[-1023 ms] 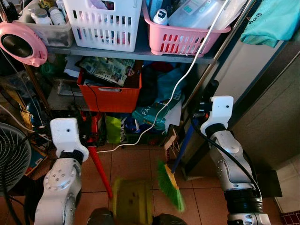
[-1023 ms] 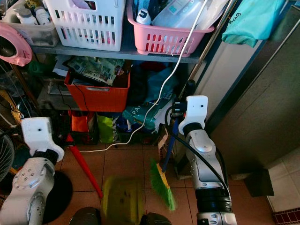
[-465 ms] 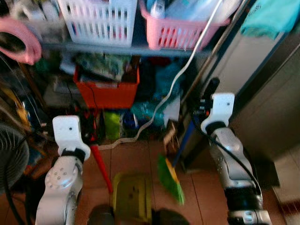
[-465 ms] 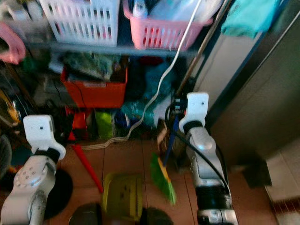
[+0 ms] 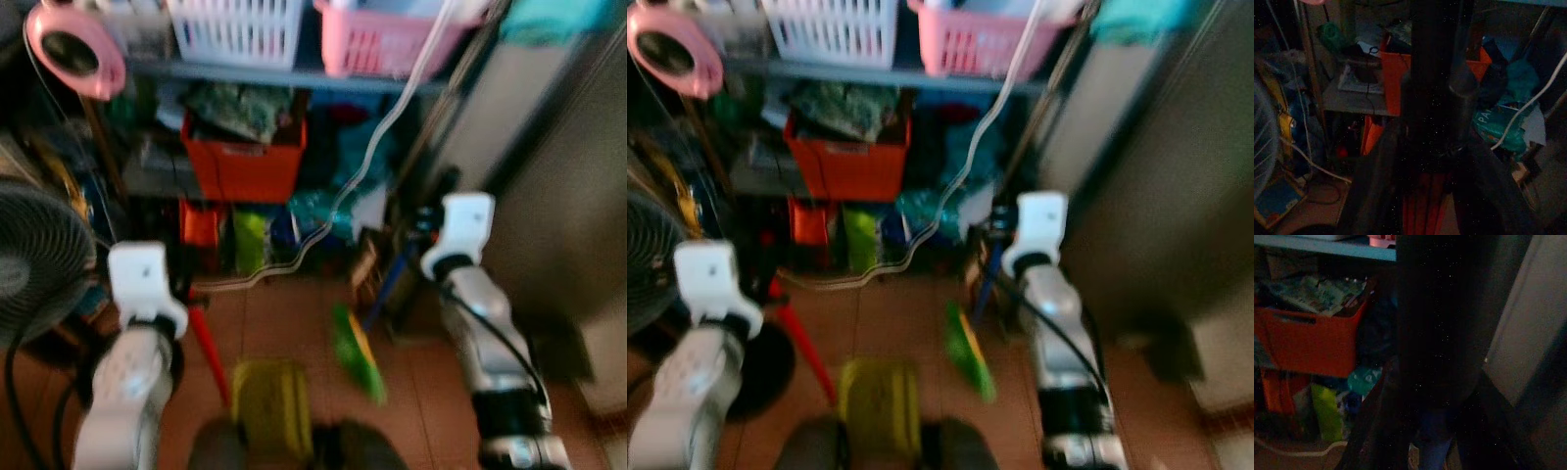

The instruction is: Sweep floor

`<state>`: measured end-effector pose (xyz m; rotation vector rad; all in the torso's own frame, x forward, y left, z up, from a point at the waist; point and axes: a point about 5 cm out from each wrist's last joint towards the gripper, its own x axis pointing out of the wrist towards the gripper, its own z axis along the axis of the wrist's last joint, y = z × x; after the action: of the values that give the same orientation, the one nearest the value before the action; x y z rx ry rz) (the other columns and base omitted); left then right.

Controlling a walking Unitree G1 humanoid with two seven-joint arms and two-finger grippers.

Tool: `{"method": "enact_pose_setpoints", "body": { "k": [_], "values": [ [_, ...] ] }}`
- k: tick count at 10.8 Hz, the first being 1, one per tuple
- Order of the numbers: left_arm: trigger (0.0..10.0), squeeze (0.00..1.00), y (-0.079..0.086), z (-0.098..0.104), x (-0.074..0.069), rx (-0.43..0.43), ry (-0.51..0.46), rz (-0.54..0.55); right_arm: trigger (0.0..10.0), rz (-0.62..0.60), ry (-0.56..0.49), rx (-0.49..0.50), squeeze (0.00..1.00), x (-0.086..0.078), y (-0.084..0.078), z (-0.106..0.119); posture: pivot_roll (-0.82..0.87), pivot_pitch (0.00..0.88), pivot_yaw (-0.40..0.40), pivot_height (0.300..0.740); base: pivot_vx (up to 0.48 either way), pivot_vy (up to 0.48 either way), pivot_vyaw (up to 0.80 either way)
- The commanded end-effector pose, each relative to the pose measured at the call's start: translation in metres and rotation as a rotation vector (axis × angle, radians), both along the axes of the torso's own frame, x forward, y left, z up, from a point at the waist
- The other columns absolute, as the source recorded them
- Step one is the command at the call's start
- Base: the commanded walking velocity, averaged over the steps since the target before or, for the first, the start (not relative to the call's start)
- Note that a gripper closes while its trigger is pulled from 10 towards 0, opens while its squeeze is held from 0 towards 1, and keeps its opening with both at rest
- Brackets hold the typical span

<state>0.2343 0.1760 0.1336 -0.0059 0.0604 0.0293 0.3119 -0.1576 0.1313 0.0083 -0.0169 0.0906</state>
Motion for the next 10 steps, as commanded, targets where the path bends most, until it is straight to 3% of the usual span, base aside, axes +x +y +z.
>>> {"method": "enact_pose_setpoints", "body": {
  "k": [1, 3, 9, 10],
  "values": [
    [10.0, 0.0, -0.0065, 0.0073, 0.0005, -0.018, -0.031, -0.031, 10.0, -0.005, 0.035, 0.009, 0.0, -0.0007, -0.0004, -0.0057, 0.08, 0.118, -0.119, 0.74, -0.27, 0.0, 0.0],
    [10.0, 0.0, -0.0087, 0.0081, 0.0019, -0.014, -0.037, -0.03, 10.0, -0.002, 0.034, 0.007, 0.0, 0.0008, 0.0012, -0.0053, 0.08, 0.125, -0.12, 0.74, -0.244, 0.0, 0.0],
    [10.0, 0.0, -0.0107, 0.0102, 0.0048, -0.044, -0.051, -0.038, 10.0, -0.006, 0.044, 0.006, 0.0, 0.004, 0.001, -0.0083, 0.08, 0.115, -0.122, 0.74, 0.0, 0.0, 0.0],
    [10.0, 0.0, -0.0107, 0.0099, 0.0048, -0.043, -0.049, -0.043, 10.0, -0.008, 0.046, 0.011, 0.0, 0.0048, 0.0016, -0.0084, 0.08, 0.114, -0.119, 0.74, 0.0, 0.345, 0.0]
  ]
}}
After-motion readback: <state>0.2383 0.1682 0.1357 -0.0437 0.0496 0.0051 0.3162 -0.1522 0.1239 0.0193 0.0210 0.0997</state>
